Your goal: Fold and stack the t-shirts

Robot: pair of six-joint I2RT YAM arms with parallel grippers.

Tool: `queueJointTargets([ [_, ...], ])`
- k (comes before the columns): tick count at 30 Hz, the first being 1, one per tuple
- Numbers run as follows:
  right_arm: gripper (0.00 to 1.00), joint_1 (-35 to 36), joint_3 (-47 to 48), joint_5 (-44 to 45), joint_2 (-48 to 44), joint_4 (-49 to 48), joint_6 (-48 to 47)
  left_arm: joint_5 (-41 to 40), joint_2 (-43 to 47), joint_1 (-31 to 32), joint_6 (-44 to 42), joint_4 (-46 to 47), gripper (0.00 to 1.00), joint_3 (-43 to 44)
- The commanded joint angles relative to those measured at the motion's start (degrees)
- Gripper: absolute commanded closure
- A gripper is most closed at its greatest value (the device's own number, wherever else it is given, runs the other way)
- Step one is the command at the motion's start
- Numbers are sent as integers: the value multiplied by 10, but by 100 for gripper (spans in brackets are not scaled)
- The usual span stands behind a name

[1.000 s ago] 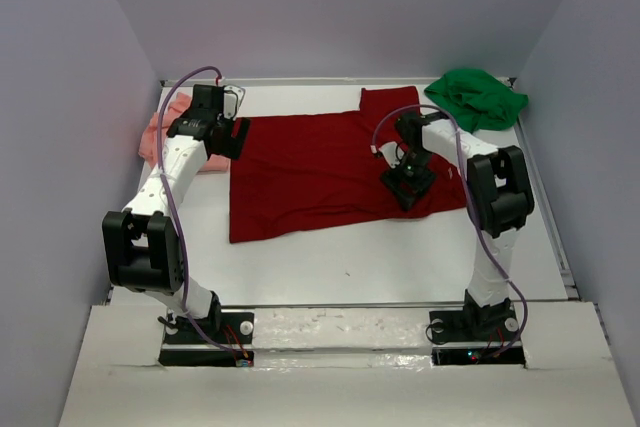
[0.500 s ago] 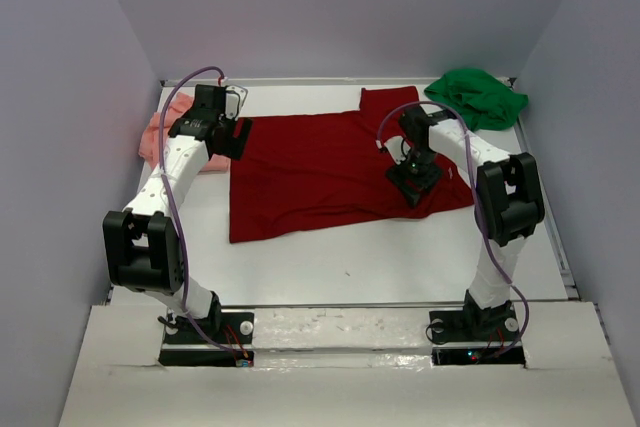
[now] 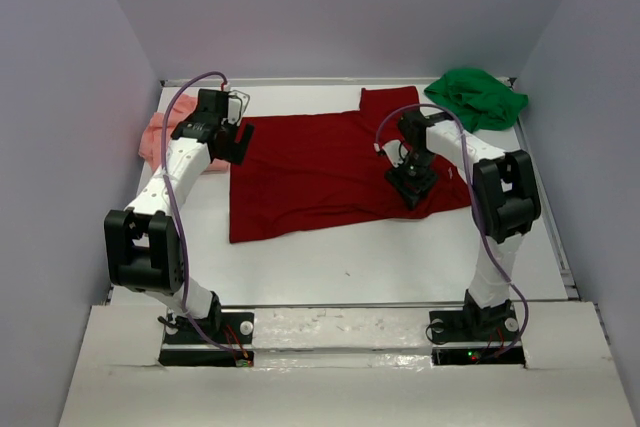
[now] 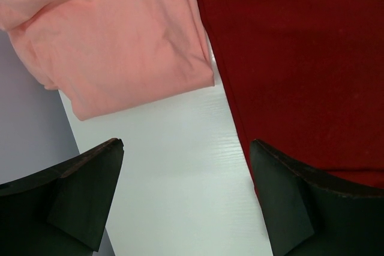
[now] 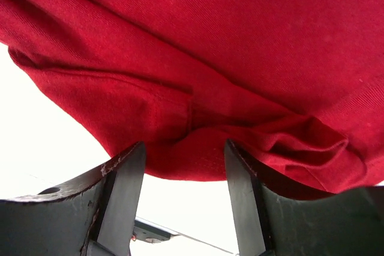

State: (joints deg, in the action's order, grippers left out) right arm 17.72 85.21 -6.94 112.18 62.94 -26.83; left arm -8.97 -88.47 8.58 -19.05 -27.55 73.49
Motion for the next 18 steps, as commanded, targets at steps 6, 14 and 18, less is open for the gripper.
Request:
queueJointTargets([
  [6, 44, 3, 0, -47, 19, -30, -5, -5, 4, 11, -7, 5, 1, 3],
  [14, 51, 3, 9, -50, 37, -34, -4, -11, 2, 15, -9, 3, 1, 2],
  [18, 74, 3, 10, -48, 36, -33, -4, -12, 3, 16, -10, 4, 1, 2],
])
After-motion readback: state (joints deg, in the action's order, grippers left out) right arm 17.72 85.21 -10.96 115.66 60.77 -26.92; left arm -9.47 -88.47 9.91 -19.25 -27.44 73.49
